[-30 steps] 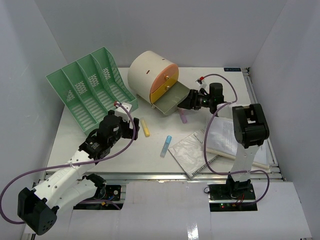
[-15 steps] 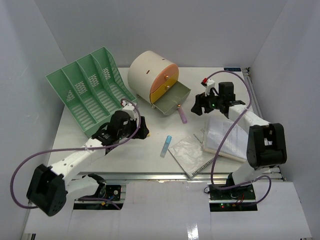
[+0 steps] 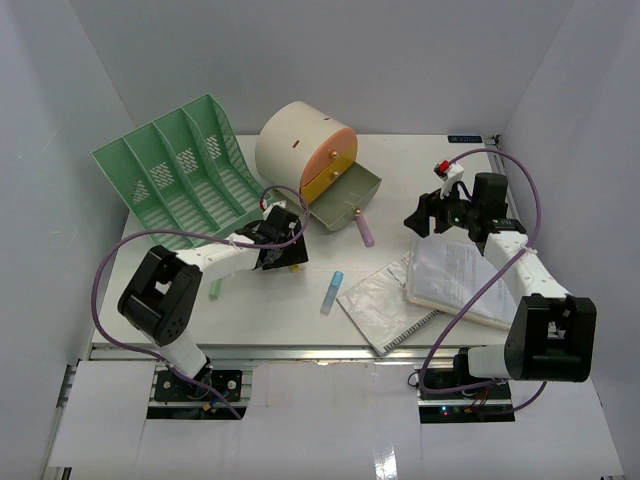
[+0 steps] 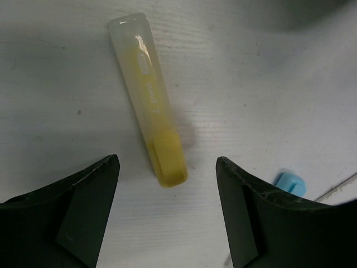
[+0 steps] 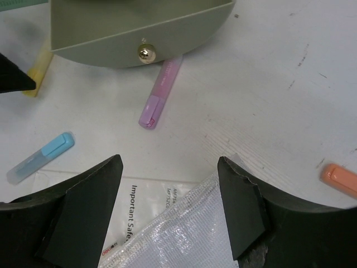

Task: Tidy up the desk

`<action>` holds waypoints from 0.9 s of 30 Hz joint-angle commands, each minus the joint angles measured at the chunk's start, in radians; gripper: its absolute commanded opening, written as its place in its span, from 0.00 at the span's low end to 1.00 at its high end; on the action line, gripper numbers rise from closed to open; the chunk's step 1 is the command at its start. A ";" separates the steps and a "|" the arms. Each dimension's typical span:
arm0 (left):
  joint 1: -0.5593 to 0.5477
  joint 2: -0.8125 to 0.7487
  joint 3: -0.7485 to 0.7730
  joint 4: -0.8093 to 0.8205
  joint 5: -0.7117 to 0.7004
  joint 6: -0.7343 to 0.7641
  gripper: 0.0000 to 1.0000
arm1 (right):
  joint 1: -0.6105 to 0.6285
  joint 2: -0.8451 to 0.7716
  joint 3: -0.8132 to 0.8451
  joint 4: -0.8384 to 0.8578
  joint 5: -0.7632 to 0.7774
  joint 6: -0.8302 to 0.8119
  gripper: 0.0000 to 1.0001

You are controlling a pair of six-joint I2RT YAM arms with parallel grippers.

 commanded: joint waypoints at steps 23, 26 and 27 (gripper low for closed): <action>-0.325 -0.114 0.025 -0.056 -0.355 0.204 0.01 | -0.099 -0.109 -0.036 0.007 -0.180 0.000 0.75; -0.350 -0.220 0.009 0.045 -0.129 0.481 0.00 | -0.099 -0.112 -0.028 -0.043 -0.241 -0.107 0.75; -0.350 -0.240 0.003 0.070 -0.050 0.542 0.00 | -0.099 -0.115 -0.028 -0.065 -0.271 -0.157 0.75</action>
